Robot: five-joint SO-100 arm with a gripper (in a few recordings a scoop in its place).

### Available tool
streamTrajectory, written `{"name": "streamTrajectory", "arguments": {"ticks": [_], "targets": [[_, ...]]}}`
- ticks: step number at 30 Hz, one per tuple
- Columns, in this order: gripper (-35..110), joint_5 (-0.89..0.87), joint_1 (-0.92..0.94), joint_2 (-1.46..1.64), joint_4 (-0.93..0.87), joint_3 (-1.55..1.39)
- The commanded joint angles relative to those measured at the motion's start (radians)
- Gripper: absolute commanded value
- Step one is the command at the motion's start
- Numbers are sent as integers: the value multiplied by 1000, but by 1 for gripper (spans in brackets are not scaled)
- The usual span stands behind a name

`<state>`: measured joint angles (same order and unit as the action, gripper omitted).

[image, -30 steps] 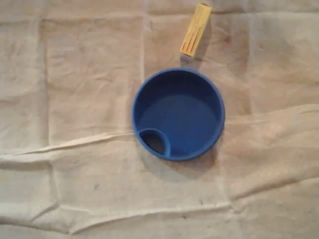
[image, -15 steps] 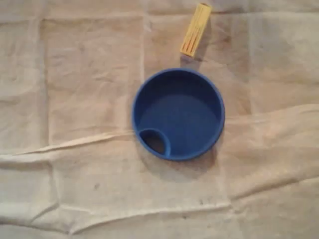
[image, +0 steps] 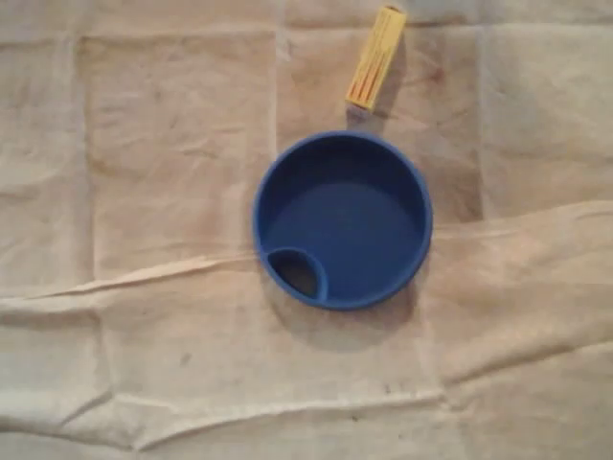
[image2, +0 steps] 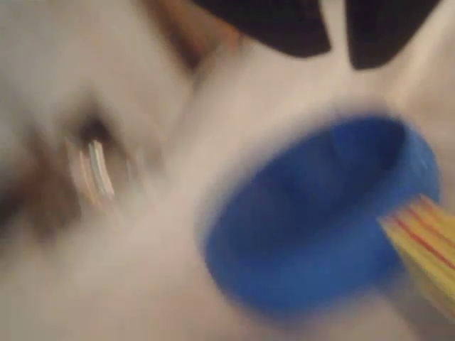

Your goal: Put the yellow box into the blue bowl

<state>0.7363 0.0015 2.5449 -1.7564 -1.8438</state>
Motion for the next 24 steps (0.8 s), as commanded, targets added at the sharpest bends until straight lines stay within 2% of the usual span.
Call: {"name": "streamTrajectory", "arguments": {"ticks": [1, 8, 16, 24], "targets": [[0, 117, 15, -84, -2, 11], [0, 295, 118, -204, 14, 12], [0, 494, 293, -365, 170, 12], [0, 601, 310, -506, 201, 11]]}}
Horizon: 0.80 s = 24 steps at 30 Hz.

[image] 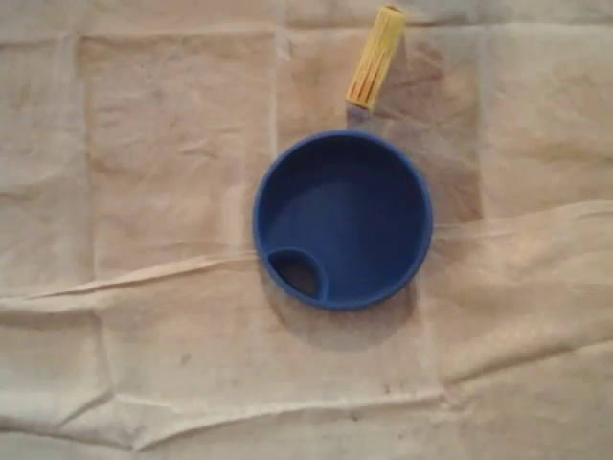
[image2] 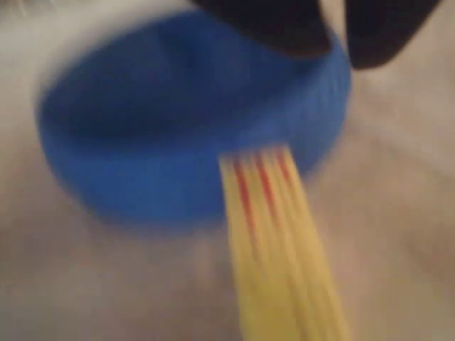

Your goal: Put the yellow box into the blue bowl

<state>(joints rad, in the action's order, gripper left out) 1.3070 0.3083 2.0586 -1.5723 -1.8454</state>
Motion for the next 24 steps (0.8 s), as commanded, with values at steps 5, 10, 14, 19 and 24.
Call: {"name": "streamTrajectory", "arguments": {"ticks": [5, 10, 14, 19, 24], "targets": [[2, 34, -3, -92, 25, 12], [15, 34, -17, -152, 25, 12], [23, 34, -18, -153, 25, 14], [23, 63, -15, -161, 15, 12], [23, 112, -5, -152, 8, 11]]}}
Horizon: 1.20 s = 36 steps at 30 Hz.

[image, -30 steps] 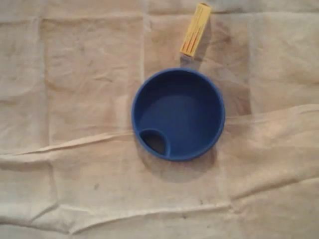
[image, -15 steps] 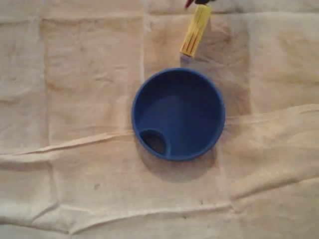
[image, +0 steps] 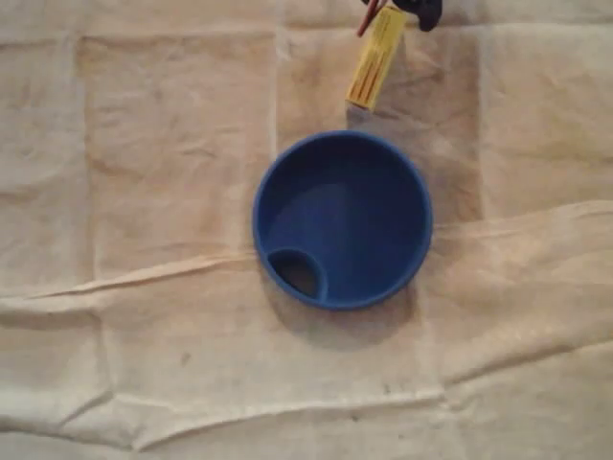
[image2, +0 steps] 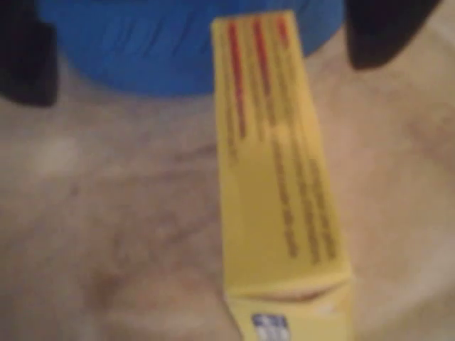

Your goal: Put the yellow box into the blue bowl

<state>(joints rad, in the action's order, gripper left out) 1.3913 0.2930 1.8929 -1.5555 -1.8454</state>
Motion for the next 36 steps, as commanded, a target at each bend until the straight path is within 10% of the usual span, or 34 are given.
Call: {"name": "streamTrajectory", "arguments": {"ticks": [1, 36], "targets": [[23, 34, 12, 14, -9, 11], [23, 35, 98, -179, 89, 29]]}}
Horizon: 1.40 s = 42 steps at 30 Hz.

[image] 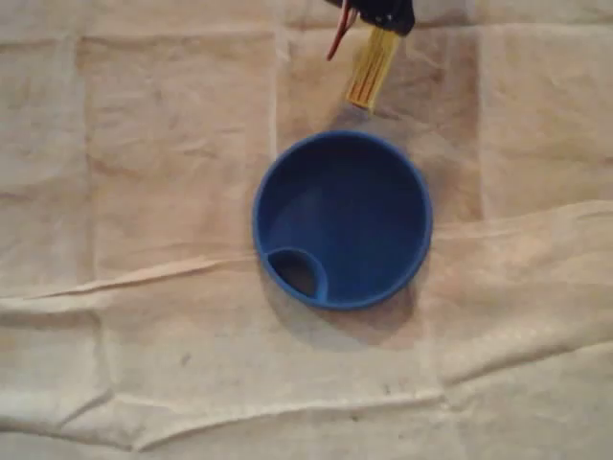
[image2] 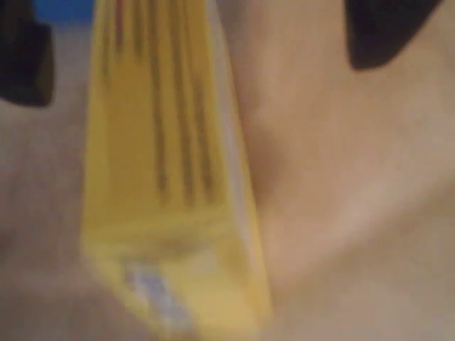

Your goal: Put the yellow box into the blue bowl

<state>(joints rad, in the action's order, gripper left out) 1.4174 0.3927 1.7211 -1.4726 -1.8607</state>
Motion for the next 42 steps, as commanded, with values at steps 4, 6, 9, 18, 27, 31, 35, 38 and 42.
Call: {"name": "streamTrajectory", "arguments": {"ticks": [4, 6, 9, 18, 27, 31, 35, 38, 42], "targets": [[23, 2, -2, -83, 8, 64], [23, -2, -2, -106, 8, 64], [23, 0, -3, -110, 8, 64], [23, -3, -92, -123, 8, 61], [23, -5, -100, -124, 84, 46], [23, -5, -100, -126, 86, 43], [23, -5, -100, -127, 100, 37], [23, -5, -100, -127, 101, 0], [23, -5, -100, -126, 107, -31]]}}
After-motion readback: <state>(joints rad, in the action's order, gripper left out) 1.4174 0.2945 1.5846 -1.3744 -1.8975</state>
